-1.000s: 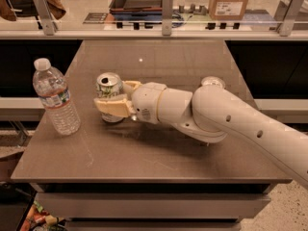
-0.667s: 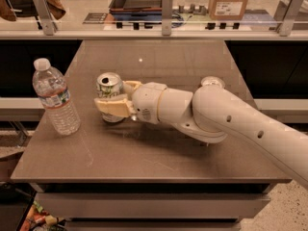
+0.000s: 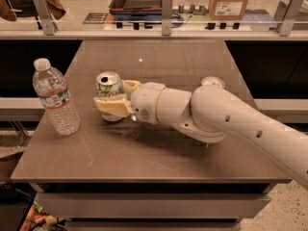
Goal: Move 7up can near water bottle
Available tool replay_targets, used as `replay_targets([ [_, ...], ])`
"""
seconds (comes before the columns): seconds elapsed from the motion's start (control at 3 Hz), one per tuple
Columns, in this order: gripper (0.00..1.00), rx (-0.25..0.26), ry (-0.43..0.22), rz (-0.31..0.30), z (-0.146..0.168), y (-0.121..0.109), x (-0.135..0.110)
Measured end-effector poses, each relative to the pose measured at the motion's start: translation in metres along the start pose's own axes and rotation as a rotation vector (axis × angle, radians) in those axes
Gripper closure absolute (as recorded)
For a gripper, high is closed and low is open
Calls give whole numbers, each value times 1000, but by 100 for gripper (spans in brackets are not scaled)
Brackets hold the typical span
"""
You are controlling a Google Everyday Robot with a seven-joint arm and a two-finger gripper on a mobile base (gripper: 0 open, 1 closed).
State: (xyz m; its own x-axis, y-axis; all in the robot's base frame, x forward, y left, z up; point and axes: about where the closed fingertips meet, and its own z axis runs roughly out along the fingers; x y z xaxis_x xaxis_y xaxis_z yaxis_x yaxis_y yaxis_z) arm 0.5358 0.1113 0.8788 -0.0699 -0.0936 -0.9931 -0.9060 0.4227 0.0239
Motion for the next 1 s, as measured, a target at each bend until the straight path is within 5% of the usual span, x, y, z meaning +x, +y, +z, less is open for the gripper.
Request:
replay_targets([
  [0.33,12,-3,0,-1,1,2,-1],
  [0.67,0,-6,0,-2,2,3,-1],
  [1.0,0,-6,0,-2,2,3,-1],
])
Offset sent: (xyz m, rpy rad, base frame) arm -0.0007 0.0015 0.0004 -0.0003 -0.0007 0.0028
